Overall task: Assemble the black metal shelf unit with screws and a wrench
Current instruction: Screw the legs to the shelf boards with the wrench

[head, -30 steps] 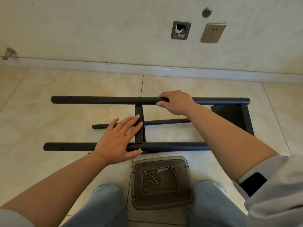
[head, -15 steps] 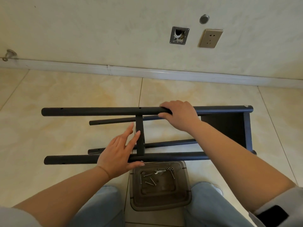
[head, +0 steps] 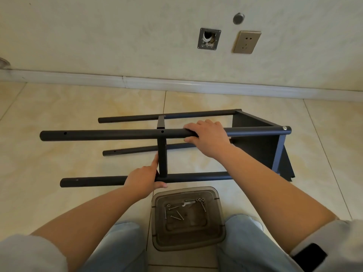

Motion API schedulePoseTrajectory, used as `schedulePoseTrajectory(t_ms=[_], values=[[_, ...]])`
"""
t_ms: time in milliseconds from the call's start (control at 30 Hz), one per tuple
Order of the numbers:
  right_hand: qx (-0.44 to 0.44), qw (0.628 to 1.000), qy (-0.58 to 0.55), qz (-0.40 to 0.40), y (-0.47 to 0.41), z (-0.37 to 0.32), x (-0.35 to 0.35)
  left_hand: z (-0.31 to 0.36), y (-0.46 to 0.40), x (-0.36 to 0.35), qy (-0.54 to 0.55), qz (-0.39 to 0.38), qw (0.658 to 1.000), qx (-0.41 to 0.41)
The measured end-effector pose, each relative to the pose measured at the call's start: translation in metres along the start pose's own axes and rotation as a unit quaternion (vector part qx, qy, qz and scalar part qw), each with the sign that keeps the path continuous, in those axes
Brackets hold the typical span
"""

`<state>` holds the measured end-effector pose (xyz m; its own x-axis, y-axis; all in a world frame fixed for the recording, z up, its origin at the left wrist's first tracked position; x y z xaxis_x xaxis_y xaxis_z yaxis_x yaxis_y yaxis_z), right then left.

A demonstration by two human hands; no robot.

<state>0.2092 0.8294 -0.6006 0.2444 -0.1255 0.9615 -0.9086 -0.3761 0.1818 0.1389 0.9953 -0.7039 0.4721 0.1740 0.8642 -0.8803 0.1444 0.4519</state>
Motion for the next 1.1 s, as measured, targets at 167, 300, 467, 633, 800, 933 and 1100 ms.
schedulePoseTrajectory(t_ms=[167, 300, 467, 633, 800, 933, 1100], values=[[-0.002, 1.000, 0.004, 0.000, -0.005, -0.002, -0.010, -0.001, -0.004, -0.005, 0.016, -0.031, 0.999, 0.023], [-0.011, 1.000, 0.010, -0.006, 0.000, 0.000, -0.032, 0.012, 0.002, 0.029, -0.133, 0.014, 0.991, -0.003], [-0.024, 1.000, -0.007, 0.004, 0.001, 0.003, -0.046, 0.028, 0.027, 0.087, -0.109, 0.251, 0.951, -0.146], [-0.024, 1.000, -0.005, -0.008, 0.001, 0.003, -0.063, -0.008, -0.012, 0.079, -0.147, 0.145, 0.978, 0.001], [-0.009, 1.000, 0.006, -0.022, -0.001, 0.003, -0.084, 0.001, -0.038, 0.060, -0.109, 0.062, 0.992, -0.013], [-0.008, 0.999, 0.010, -0.030, -0.003, 0.009, -0.100, -0.001, -0.048, 0.040, -0.062, 0.010, 0.998, 0.013], [0.001, 0.999, 0.010, -0.039, -0.006, 0.013, -0.113, -0.009, -0.054, 0.018, -0.013, -0.030, 0.998, 0.044]])
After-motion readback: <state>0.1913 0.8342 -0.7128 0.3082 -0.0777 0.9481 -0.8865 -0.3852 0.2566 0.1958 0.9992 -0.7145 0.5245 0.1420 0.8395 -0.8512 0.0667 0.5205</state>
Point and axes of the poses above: each hand's wrist, its own y-axis away from the middle knuckle, its own x-axis out of the back of the hand, z = x × y, the point moved 7 cm from there along -y, towards the middle knuckle, and after that the axes turned 2 degrees about x, right-handed, at the moved point
